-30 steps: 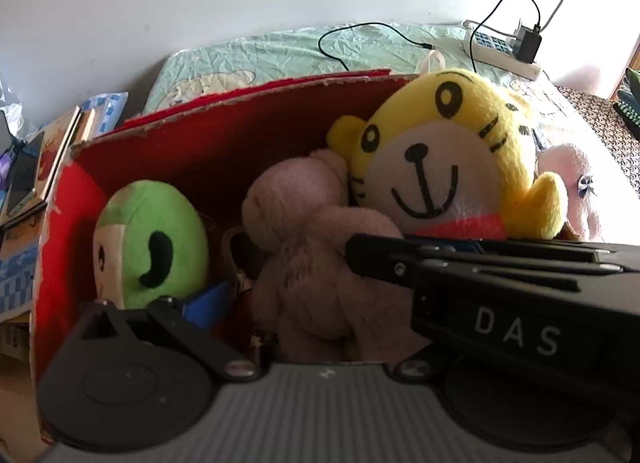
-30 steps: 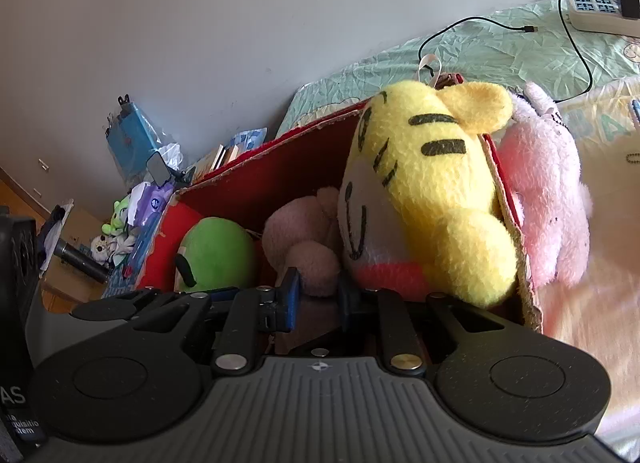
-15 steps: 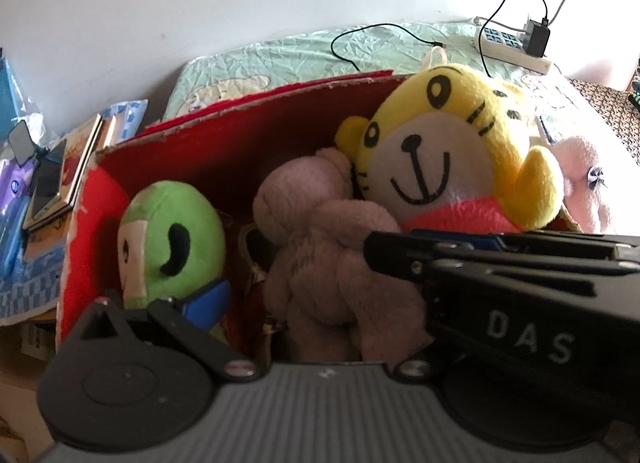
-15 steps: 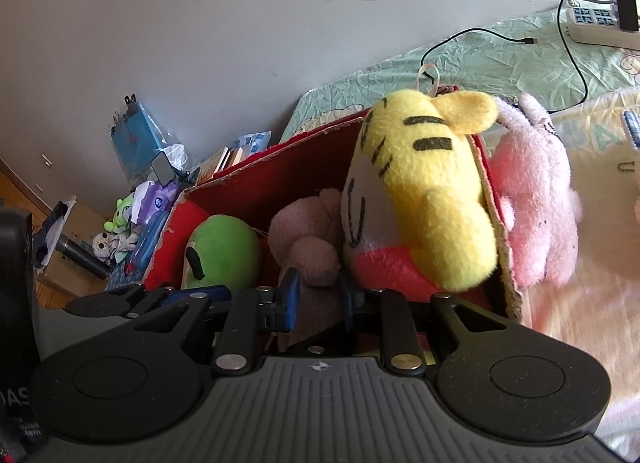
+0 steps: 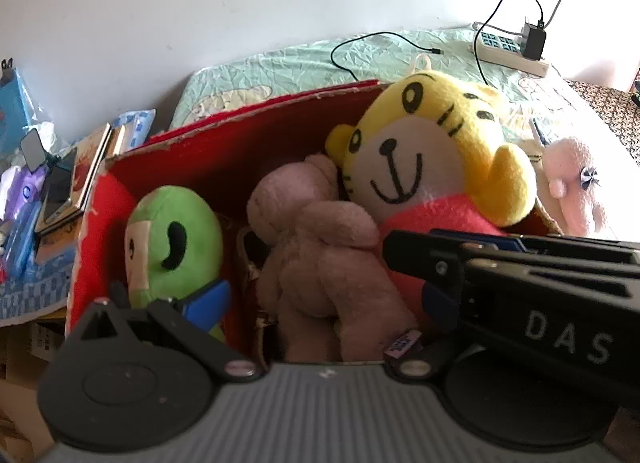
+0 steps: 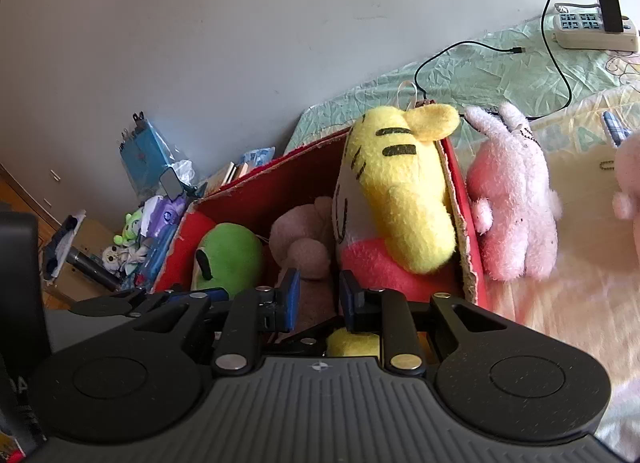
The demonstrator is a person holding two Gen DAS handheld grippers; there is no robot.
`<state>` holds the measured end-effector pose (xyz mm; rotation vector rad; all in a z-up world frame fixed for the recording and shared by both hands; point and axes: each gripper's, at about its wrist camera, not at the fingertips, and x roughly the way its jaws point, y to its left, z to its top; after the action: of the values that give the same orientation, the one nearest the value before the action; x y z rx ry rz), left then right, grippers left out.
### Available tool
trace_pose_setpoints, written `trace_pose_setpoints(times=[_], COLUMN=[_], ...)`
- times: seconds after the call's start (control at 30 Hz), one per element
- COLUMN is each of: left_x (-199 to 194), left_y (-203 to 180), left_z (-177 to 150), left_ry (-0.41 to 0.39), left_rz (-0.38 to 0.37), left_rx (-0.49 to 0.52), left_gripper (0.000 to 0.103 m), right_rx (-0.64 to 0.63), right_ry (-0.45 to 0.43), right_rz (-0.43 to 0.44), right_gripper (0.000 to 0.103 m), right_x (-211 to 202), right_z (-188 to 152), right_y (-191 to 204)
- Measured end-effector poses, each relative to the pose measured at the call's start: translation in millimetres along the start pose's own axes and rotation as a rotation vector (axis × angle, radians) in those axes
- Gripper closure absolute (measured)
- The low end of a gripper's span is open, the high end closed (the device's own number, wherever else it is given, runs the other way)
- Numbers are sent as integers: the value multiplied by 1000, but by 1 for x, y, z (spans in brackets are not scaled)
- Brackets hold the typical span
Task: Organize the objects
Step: 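Raise the right gripper out of the red box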
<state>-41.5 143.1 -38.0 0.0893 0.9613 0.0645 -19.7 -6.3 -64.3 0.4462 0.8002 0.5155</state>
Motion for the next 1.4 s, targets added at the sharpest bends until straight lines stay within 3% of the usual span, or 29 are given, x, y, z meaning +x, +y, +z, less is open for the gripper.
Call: trace_pose_setpoints(times=[0.73,0.93,1.4], left_x=[-12,-16,-33], left_y=[-16,-17,-16], left_z=[-9,-9,-2], left_ry=[-49,-44,-45], left_rz=[88,76,171], left_rx=[-18,-60,-78], left_gripper=[2,2,1], right_rx=[6,41,-18], right_ry=[-46,-46,-44], right_rz=[19,26,43], right_gripper=[80,78,73], right_x=[-25,-32,-58], right_z=[-8,-6,7], right_y=[-7,-11,-6])
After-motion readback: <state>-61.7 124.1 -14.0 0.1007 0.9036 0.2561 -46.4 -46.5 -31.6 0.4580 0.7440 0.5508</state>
